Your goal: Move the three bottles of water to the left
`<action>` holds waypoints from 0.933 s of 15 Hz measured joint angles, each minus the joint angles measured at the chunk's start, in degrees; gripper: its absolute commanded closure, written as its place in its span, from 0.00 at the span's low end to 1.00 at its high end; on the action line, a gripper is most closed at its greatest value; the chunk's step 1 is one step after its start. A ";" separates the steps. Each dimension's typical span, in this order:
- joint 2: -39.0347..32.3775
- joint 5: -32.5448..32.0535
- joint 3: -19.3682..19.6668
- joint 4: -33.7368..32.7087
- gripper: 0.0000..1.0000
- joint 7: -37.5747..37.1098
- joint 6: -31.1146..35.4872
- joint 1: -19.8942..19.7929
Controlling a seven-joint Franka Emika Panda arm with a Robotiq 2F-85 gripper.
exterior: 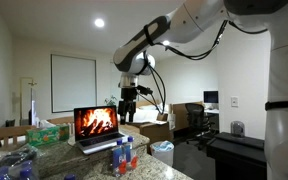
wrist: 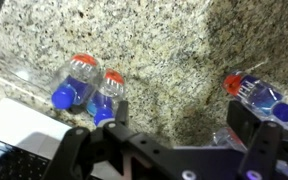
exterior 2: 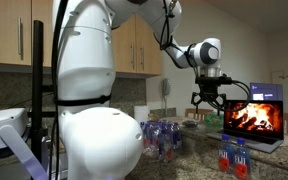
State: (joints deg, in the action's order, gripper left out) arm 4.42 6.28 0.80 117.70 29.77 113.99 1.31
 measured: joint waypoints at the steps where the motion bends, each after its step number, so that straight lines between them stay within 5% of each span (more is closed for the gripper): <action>1: -0.77 0.00 0.38 0.43 0.00 -2.49 1.09 -0.20; 14: -7.01 -1.23 2.72 -3.80 0.00 -21.28 5.26 -2.30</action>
State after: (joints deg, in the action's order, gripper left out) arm -2.58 5.05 3.51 113.90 8.48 119.26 -0.99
